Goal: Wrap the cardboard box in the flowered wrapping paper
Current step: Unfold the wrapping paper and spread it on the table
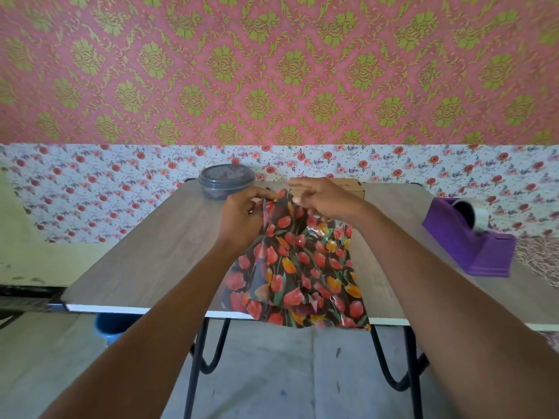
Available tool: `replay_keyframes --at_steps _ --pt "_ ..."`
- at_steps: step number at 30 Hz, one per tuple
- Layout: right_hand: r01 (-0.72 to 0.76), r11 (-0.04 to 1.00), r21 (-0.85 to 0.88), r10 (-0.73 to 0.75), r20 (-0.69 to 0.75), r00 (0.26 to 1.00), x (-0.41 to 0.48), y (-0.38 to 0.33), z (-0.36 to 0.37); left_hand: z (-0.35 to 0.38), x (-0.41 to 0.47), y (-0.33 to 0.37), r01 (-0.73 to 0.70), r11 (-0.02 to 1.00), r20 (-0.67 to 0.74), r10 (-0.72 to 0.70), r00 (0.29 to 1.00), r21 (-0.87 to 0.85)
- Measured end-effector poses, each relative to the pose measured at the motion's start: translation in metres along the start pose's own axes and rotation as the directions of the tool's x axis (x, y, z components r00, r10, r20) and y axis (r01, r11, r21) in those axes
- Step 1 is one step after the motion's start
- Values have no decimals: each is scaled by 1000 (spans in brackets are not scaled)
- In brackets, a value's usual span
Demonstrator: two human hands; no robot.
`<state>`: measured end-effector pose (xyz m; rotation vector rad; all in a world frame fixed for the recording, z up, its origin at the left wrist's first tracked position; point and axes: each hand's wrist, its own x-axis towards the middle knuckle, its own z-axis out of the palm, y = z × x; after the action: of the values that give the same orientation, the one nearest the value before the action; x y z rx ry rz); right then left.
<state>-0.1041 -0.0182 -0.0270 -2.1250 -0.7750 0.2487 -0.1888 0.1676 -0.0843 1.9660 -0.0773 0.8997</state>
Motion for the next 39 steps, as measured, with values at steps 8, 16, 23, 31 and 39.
replay_keyframes --at_steps 8,16,23,31,39 --pt "186 982 8 -178 -256 950 8 -1 8 1 4 11 238 952 -73 -255 964 -192" --pt "283 892 352 -93 -468 879 -12 33 15 -9 14 -3 406 913 -355 -367 860 40" --pt "410 525 745 149 -556 818 -31 42 -1 -42 16 -45 499 766 -396 -344 851 406" --pt "295 465 835 403 -496 769 -52 79 -19 -66 -22 -90 534 823 -355 -449 820 195" --pt "-219 627 748 562 -238 792 -45 97 -28 -74 21 -61 753 637 -64 -755 652 164"
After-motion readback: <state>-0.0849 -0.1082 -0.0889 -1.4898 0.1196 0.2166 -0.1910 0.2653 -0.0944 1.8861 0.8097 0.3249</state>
